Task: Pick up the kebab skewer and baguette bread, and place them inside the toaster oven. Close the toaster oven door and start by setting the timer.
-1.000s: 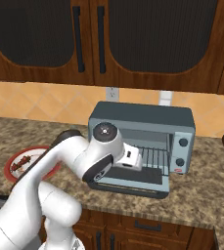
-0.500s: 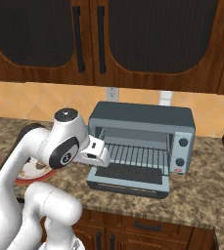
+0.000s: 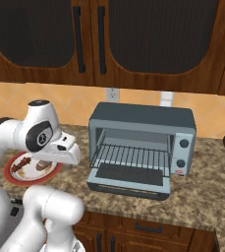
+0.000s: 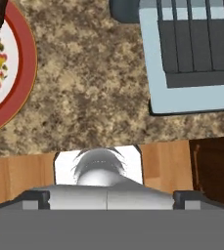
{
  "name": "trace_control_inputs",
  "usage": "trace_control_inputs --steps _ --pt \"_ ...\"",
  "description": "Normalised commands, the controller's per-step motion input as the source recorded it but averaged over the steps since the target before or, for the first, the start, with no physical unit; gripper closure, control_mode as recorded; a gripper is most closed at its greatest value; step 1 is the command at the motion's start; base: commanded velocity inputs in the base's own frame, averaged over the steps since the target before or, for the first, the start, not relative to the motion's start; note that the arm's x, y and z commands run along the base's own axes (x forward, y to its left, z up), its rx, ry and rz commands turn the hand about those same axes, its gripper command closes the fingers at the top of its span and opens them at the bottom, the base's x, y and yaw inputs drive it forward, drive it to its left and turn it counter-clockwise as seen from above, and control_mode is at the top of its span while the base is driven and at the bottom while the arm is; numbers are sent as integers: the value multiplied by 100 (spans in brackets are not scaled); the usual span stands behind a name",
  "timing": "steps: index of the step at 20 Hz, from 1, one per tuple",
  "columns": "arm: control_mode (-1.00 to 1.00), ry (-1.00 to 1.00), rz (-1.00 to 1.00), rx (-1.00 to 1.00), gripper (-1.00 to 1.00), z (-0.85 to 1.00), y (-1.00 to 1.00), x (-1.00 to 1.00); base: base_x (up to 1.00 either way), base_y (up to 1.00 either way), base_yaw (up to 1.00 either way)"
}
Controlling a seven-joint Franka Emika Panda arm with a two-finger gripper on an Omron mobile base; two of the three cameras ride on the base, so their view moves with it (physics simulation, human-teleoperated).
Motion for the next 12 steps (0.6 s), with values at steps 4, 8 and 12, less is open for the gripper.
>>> trace_control_inputs --steps 4,8,12 --pt "-100 24 0 0 -100 0 57 0 0 0 0" --pt "-100 3 0 0 -100 -8 44 17 0 0 0" --pt "-100 0 0 0 -100 -20 47 55 0 0 0"
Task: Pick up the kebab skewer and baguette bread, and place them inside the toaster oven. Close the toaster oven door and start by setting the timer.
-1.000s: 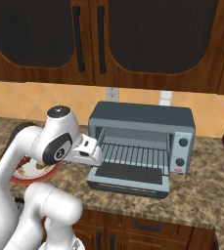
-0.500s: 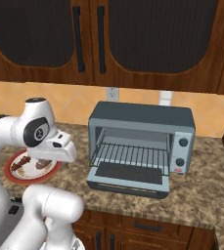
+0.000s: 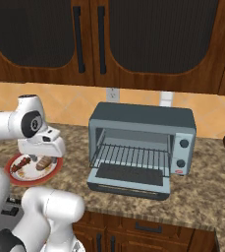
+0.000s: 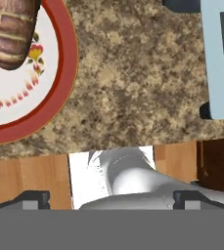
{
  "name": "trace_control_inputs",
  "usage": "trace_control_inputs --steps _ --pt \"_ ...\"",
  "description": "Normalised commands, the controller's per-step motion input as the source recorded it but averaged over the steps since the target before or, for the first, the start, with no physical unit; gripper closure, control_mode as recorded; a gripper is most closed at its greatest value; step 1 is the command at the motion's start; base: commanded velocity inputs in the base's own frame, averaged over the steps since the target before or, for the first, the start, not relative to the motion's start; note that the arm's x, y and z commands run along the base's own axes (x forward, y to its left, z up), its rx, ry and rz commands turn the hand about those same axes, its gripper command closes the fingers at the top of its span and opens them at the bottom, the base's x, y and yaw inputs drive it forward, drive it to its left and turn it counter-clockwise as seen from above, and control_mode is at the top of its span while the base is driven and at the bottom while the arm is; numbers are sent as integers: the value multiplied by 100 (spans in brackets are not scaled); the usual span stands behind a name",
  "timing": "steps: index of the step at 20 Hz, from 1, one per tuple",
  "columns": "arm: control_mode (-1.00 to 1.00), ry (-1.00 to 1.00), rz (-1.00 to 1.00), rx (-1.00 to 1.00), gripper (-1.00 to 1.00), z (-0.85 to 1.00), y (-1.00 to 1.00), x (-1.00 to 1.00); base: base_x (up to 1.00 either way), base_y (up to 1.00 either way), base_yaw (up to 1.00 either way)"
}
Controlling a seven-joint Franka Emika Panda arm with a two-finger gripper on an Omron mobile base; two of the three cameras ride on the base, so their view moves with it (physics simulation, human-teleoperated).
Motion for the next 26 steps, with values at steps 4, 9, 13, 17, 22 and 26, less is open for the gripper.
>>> trace_control_inputs --steps 4,9,13,17,22,26 --pt "-100 1 0 0 -100 -27 56 64 0 0 0" --pt "-100 2 0 1 -100 -19 44 53 0 0 0" --pt "-100 0 0 2 -100 -23 6 37 0 0 0" --pt "-100 0 -1 6 -100 -36 3 44 0 0 0" --pt "-100 -1 -8 8 -100 -33 10 40 0 0 0" --pt "-100 -2 -12 1 -100 -21 26 37 0 0 0"
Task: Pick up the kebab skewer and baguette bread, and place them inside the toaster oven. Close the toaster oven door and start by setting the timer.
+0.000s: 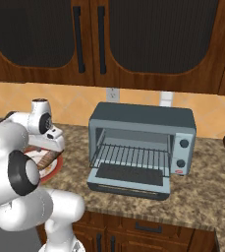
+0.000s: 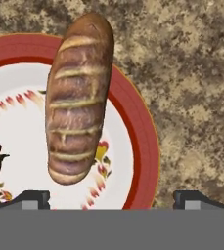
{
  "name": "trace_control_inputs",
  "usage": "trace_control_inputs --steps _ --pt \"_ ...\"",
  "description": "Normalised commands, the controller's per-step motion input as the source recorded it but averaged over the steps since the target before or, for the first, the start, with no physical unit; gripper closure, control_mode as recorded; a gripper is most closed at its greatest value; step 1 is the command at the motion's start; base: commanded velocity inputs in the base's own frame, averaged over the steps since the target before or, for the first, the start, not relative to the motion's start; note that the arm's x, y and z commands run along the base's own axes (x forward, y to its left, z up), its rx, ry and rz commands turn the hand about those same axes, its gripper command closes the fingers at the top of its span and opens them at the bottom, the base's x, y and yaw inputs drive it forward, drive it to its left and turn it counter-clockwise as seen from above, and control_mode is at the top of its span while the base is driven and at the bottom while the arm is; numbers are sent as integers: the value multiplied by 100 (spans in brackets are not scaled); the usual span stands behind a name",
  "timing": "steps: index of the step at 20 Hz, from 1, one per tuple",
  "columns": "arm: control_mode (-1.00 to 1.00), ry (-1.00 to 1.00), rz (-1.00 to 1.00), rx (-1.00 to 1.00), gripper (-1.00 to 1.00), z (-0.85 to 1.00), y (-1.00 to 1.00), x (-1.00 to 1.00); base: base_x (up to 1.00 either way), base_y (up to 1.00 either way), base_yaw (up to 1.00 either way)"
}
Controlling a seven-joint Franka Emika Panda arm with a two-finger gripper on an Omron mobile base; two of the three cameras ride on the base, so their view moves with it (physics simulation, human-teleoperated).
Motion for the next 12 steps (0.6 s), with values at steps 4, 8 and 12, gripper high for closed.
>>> trace_control_inputs --steps 4,8,12 --pt "-100 0 -6 0 -100 -10 6 13 0 0 0" --pt "-100 -3 -1 0 -100 -33 0 15 0 0 0" --pt "-100 -7 0 0 -100 -32 1 12 0 0 0"
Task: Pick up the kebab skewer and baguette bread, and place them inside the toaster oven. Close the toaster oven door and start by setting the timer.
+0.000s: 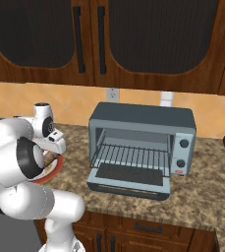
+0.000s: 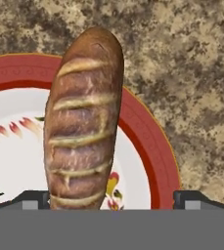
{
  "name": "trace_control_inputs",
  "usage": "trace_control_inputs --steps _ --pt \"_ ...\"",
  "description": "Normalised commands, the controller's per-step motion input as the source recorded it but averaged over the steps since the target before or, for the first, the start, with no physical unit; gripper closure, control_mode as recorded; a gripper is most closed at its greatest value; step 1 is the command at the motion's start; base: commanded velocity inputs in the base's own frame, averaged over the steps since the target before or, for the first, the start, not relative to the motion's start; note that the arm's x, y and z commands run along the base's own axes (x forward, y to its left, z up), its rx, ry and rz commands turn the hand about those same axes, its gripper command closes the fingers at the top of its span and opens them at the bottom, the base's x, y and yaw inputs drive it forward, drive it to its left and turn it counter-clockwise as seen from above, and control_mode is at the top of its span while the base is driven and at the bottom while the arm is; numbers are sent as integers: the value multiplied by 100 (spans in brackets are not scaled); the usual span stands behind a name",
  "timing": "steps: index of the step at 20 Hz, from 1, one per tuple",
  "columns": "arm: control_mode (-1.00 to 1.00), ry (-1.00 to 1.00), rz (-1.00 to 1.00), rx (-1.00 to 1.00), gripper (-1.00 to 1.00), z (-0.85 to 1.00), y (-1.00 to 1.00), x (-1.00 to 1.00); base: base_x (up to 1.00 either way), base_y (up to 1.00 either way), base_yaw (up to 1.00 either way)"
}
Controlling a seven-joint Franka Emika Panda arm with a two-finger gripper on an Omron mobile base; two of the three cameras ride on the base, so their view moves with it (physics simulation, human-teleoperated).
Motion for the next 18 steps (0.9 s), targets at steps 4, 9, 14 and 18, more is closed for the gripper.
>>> trace_control_inputs --steps 4,9,14,18 --pt "-100 -2 0 0 -100 -13 8 21 0 0 0" --pt "-100 0 0 0 -100 -15 20 22 0 0 0" --pt "-100 0 0 0 -100 -13 1 5 0 0 0" --pt "-100 -4 0 0 -100 -22 0 1 0 0 0"
